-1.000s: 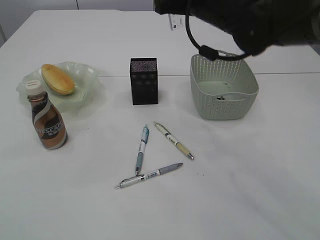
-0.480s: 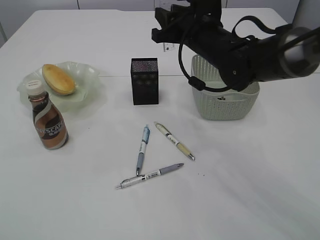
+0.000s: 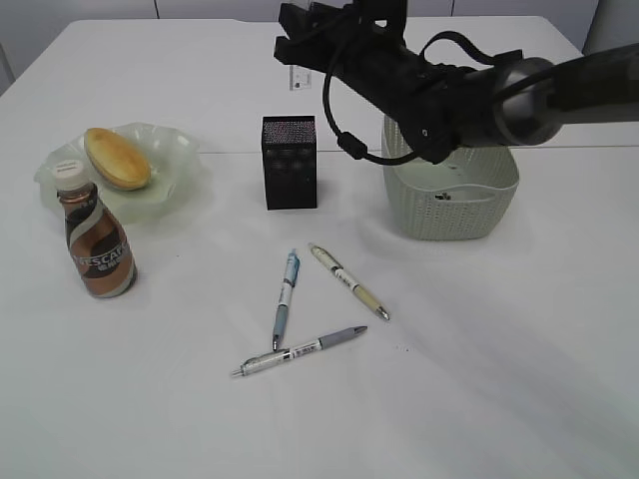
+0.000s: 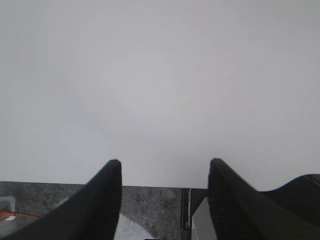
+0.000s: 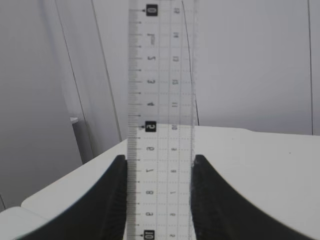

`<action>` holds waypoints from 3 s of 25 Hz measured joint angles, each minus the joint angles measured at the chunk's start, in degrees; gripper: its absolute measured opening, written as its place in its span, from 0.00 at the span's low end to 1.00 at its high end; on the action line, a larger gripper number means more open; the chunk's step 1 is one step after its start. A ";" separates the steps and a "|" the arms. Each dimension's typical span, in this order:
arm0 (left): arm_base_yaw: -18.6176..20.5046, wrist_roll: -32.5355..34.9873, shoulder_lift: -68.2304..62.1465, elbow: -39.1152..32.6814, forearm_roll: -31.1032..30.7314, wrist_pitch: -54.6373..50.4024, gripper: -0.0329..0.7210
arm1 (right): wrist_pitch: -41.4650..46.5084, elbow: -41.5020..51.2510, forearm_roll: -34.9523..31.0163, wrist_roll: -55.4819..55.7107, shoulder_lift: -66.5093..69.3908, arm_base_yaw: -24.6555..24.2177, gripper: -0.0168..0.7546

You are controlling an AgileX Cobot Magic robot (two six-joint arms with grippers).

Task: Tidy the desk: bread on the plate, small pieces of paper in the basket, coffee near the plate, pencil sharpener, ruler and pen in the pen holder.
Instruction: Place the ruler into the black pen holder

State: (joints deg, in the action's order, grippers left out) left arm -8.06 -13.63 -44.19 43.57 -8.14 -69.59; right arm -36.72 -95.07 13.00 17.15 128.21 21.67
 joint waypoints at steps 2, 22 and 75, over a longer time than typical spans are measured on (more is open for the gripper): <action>0.00 0.00 0.00 0.00 -0.03 -0.04 0.58 | 2.38 -1.70 1.07 0.36 0.93 0.00 0.36; 0.00 0.00 0.00 0.00 -1.32 1.10 0.58 | 10.49 -11.58 3.50 1.18 9.86 0.00 0.36; 0.00 0.00 0.00 0.00 -2.47 0.52 0.57 | 4.26 -12.25 -1.83 -4.85 16.44 -0.32 0.44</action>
State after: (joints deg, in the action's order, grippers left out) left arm -8.06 -13.63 -44.19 43.57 -10.61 -69.06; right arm -32.46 -107.32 11.17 12.30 144.65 21.35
